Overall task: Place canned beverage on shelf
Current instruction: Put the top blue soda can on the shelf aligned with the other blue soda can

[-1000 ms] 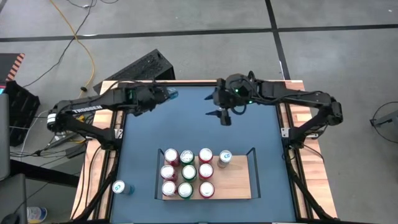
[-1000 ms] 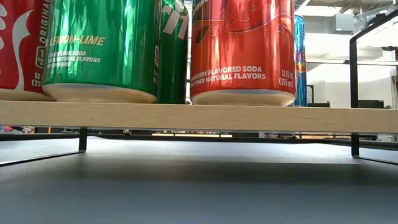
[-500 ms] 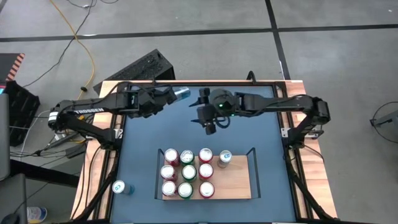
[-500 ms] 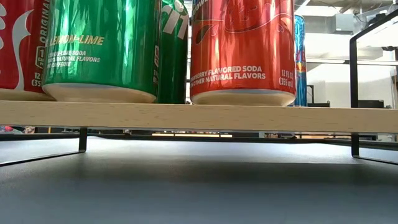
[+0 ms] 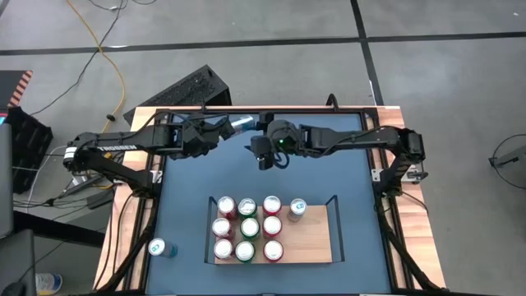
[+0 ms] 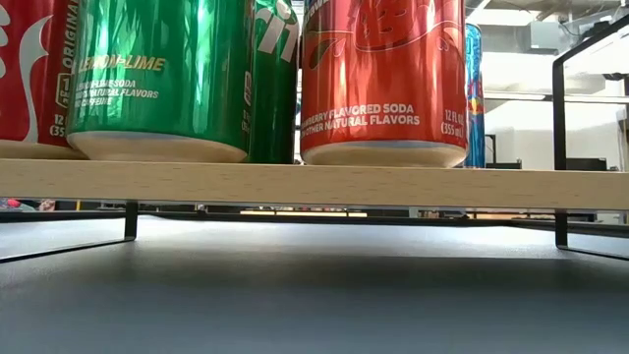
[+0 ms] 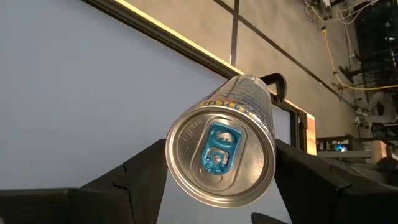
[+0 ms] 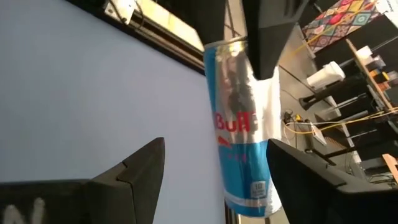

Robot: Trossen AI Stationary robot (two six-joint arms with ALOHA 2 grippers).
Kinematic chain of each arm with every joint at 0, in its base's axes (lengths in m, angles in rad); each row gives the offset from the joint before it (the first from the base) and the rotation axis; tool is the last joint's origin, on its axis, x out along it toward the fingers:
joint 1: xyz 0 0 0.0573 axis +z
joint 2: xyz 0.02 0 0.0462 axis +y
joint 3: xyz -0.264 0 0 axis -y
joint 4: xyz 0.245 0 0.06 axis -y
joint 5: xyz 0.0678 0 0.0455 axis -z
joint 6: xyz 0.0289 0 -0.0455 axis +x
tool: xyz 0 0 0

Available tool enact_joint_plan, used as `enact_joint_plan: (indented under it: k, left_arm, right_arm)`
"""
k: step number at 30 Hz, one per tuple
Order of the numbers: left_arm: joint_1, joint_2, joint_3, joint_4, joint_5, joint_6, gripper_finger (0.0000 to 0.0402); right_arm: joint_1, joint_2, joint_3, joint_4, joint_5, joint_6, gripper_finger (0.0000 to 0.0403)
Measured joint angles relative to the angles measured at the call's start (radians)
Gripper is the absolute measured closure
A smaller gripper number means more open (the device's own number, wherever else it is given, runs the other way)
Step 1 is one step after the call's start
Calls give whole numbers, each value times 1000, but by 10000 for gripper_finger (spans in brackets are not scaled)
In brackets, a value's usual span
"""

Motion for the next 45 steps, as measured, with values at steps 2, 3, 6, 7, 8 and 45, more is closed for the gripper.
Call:
enact_joint_plan:
  k: [2,3,6,7,8,45]
  left_arm:
    - [0,0,0,2,-1,0,155]
    - [0,0,0,2,-1,0,155]
    - [-5,0,0,5,-3,2,155]
    - [-6,0,0,9,-2,10,155]
    - [-6,0,0,18,-1,19,155]
    - [-62,75,1,159,48,126,154]
  right_arm:
    - [-1,0,0,18,0,1,126]
    - [-4,0,0,27,2,0,126]
    - [-11,0,0,60,-3,-2,126]
    - [-13,0,0,67,-4,-2,126]
    - [-14,0,0,68,-4,-2,126]
    - [-43,-1,0,16,-111,9,131]
